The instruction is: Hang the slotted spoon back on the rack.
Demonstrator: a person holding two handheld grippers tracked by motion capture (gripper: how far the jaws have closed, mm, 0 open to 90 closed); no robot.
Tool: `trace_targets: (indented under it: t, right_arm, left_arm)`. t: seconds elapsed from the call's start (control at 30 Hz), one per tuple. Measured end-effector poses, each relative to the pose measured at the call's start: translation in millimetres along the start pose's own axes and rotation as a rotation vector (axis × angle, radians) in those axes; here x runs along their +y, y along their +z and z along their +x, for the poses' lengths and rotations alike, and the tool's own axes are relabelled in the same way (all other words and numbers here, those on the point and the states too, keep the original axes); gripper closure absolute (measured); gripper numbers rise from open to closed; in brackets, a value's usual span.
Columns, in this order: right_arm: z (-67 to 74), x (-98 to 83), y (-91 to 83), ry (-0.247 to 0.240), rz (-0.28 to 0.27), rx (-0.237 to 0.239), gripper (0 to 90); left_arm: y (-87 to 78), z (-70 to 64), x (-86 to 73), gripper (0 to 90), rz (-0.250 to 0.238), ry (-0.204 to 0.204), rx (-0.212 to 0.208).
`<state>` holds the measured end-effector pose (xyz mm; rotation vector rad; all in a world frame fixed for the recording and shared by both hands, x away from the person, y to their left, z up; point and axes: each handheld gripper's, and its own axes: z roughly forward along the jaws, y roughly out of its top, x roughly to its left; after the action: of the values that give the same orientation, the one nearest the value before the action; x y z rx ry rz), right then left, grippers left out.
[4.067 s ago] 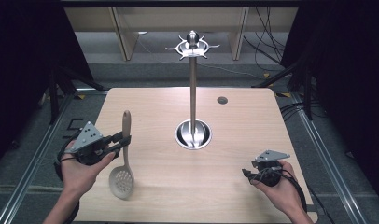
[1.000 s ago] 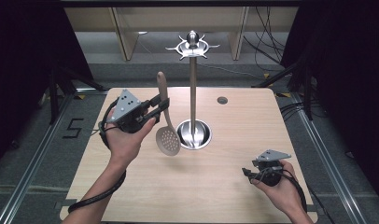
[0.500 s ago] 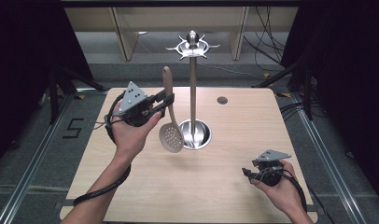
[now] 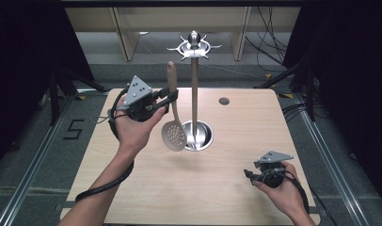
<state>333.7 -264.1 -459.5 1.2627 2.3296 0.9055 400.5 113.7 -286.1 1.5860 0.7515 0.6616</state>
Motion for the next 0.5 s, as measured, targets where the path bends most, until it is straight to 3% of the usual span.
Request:
trace_targets:
  t: [0.5]
  right_arm:
    - [0.0, 0.0, 0.2, -0.002, 0.002, 0.000, 47.7]
  left_arm:
    - [8.1, 0.3, 4.2, 71.0, 0.021, -0.010, -0.012]
